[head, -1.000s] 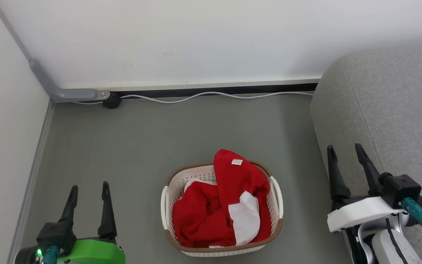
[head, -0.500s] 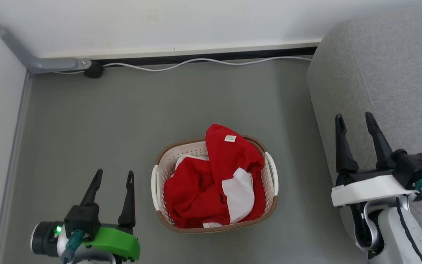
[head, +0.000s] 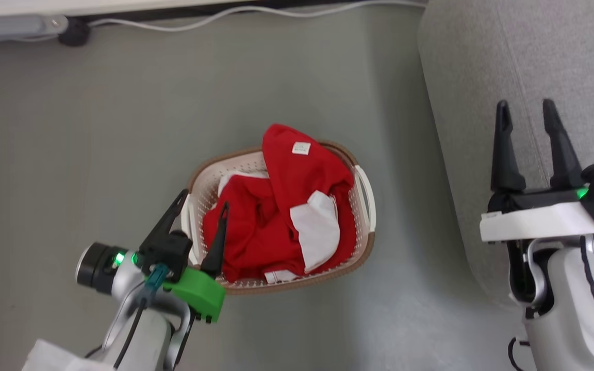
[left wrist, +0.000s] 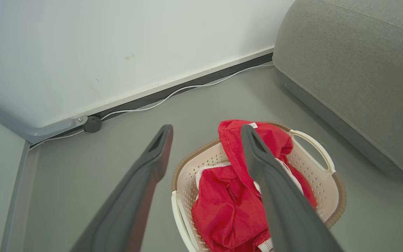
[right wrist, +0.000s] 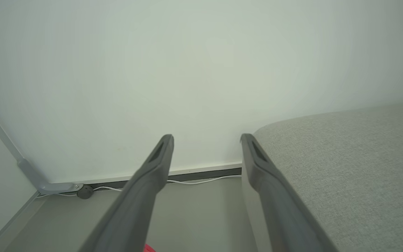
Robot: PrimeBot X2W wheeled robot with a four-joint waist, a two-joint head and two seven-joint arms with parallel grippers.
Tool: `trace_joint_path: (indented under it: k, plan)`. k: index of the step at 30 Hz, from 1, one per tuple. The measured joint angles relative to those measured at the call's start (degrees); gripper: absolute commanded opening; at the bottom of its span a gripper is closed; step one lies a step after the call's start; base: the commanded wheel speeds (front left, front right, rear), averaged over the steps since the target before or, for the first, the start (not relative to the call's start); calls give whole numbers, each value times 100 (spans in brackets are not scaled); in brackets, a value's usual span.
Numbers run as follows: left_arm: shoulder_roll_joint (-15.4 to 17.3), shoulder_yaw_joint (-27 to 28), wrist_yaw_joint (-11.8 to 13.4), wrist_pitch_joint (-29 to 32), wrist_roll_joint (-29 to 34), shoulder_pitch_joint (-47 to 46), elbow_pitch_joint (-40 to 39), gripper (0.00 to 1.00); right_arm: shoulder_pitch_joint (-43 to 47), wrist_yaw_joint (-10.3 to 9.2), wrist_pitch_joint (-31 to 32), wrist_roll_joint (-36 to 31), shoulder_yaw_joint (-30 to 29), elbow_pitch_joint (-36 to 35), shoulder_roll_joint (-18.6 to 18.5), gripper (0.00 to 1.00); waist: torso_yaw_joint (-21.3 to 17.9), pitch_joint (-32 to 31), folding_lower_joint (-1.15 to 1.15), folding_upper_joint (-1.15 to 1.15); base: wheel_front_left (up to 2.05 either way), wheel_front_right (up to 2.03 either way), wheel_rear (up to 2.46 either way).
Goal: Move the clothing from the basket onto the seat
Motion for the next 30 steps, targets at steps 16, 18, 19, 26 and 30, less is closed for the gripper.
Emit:
trace_joint_path:
  k: [16, 18, 19, 26, 30]
  plan:
    - [-67, -517, -197, 325, 727, -1509, 901, 100, -1104, -42, -1, 122, -252, -326, 0, 100, -417, 1303, 0, 0, 0, 0, 0]
    - [-67, -604, -250, 358, 813, -1711, 988, 100, -1222, -42, -1, 151, -252, -366, 0, 100, -464, 1468, 0, 0, 0, 0, 0]
    - [-68, -637, -271, 360, 875, -1806, 1026, 100, -1280, -42, -1, 154, -252, -386, 2, 100, -488, 1550, 0, 0, 0, 0, 0]
    - [-70, -816, -353, 461, 1161, -2496, 1317, 100, -1647, -40, -2, 212, -249, -521, 7, 100, -655, 2126, 1, 0, 0, 0, 0]
    - [-62, -837, -359, 510, 1343, -2906, 1485, 100, -1868, -34, -7, 246, -218, -582, 13, 100, -747, 2453, 1, 0, 0, 0, 0]
